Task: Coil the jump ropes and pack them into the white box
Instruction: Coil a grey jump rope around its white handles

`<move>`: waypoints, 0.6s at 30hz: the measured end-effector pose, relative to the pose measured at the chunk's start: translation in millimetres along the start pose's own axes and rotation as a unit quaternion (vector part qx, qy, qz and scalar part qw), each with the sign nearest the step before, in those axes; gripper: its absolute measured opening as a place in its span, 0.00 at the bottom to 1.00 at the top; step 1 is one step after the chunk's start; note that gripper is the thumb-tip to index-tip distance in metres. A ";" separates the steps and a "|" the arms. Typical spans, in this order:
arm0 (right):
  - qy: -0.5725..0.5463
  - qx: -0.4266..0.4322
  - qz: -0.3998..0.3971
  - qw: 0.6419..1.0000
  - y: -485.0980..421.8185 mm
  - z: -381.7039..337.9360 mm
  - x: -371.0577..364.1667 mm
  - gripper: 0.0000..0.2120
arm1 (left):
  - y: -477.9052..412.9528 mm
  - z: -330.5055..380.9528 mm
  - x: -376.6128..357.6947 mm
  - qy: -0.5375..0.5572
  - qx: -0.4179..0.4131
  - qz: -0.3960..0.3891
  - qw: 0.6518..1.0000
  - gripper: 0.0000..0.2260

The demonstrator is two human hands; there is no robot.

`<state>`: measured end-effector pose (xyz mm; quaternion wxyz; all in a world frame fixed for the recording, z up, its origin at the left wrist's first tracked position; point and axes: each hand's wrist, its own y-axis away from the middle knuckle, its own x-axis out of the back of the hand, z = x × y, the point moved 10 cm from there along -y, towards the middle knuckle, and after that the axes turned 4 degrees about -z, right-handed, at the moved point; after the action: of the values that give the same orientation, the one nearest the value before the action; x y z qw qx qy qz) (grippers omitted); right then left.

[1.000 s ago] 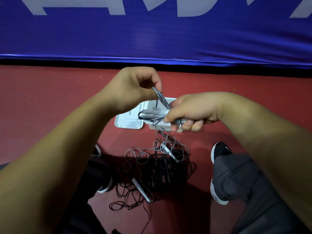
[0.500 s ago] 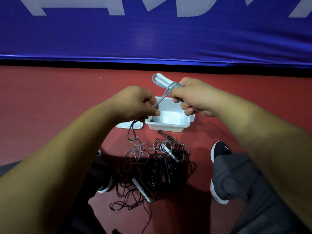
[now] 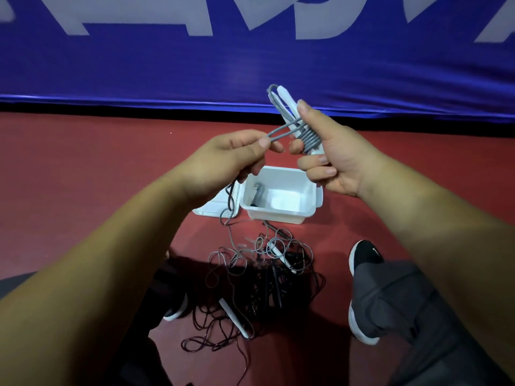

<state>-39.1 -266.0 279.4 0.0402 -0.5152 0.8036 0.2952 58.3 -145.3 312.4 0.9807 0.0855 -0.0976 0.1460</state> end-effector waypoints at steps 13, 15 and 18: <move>0.014 -0.042 -0.026 0.999 15.8 13.6 -14.9 0.07 | 1.2 -18.8 -6.7 -0.276 0.070 -0.041 0.958 0.10; 0.012 -0.039 -0.034 0.999 17.0 13.3 -18.2 0.06 | -2.1 -24.0 -5.9 -0.271 0.076 -0.044 0.959 0.10; -0.014 -0.029 -0.042 0.999 17.7 12.1 -23.6 0.07 | -6.3 -28.3 -6.5 -0.257 0.072 -0.044 0.963 0.10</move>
<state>-46.1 -235.5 285.9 0.0489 -0.5458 0.7716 0.3230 58.8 -147.4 282.8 0.9191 0.1952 -0.3322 0.0827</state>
